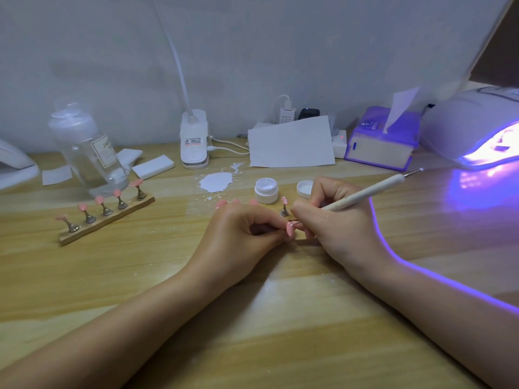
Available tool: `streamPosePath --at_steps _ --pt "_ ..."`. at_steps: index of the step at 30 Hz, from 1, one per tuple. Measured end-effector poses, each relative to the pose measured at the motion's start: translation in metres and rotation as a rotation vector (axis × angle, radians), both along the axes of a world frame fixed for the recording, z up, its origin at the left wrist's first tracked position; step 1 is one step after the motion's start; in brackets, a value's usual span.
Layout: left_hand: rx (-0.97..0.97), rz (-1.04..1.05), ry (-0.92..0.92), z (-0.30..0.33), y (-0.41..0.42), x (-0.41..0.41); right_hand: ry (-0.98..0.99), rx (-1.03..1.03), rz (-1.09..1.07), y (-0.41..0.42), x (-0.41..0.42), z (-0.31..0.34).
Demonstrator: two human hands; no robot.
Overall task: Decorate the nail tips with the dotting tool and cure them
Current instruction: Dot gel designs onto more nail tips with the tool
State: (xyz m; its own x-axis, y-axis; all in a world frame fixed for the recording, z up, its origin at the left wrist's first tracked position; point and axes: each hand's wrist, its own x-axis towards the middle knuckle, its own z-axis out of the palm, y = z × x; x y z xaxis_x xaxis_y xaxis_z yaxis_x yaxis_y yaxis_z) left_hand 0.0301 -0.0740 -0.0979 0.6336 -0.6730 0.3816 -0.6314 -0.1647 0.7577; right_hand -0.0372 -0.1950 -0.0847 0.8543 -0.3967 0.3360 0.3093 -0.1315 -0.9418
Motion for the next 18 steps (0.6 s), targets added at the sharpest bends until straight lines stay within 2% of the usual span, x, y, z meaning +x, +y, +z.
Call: streamPosePath --at_steps 18 --pt "-0.007 -0.007 0.000 -0.0015 -0.0004 0.0010 0.001 0.007 -0.022 -0.0005 0.0016 -0.0017"
